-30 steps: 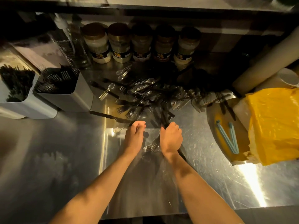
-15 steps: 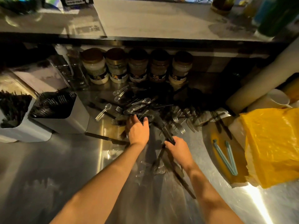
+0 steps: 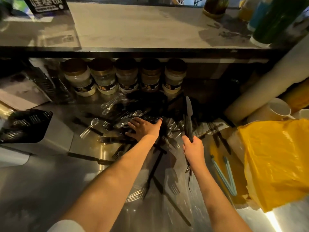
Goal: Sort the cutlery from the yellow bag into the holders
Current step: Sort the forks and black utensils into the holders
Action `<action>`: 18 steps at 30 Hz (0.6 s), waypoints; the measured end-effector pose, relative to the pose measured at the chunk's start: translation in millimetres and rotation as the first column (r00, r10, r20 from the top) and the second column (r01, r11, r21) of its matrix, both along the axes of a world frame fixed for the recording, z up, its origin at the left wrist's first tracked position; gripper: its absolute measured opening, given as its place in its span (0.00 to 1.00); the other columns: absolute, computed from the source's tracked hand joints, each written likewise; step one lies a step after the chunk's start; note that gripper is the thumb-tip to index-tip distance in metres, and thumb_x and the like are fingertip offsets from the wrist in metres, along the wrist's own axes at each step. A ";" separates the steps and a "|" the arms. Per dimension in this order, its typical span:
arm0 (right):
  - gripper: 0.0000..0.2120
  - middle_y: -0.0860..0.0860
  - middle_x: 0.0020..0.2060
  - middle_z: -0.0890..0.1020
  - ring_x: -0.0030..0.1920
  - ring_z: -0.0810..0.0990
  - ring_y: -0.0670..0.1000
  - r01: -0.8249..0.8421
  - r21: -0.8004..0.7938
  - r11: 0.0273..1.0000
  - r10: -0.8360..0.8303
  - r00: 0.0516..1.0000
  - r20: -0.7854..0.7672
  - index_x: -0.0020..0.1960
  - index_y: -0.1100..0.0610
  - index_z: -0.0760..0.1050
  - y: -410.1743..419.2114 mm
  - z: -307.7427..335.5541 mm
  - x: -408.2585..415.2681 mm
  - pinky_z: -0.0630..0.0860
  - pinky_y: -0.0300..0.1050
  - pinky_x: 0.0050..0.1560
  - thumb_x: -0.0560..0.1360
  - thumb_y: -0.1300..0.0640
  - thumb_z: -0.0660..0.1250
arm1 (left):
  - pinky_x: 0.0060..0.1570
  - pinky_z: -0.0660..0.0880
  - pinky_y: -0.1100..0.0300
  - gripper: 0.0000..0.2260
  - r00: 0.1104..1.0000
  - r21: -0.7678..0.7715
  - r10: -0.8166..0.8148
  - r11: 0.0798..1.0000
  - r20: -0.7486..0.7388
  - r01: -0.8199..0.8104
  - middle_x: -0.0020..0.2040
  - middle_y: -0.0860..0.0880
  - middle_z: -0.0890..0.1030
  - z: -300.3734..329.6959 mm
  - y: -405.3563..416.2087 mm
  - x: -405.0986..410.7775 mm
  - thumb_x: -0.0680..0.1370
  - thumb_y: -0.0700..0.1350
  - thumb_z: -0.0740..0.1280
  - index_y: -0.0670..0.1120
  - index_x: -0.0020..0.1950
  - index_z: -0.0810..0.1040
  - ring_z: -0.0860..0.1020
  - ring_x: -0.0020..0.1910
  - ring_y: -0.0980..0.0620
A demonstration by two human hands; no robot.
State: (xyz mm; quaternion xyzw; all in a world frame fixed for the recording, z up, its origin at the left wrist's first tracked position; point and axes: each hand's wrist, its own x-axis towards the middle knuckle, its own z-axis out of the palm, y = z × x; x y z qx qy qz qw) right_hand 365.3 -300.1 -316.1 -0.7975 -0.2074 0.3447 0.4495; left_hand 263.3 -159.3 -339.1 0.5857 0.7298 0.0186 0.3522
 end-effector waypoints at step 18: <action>0.17 0.47 0.34 0.74 0.31 0.71 0.45 0.102 -0.021 0.995 -0.104 0.984 -0.142 0.71 0.57 0.71 31.6 -30.4 16.6 0.65 0.38 0.29 0.83 0.56 0.61 | 0.73 0.56 0.45 0.47 0.944 0.271 -0.310 0.905 -0.110 0.329 0.77 0.44 0.66 -26.3 -9.4 -20.6 0.75 0.60 0.71 0.48 0.82 0.44 0.60 0.77 0.44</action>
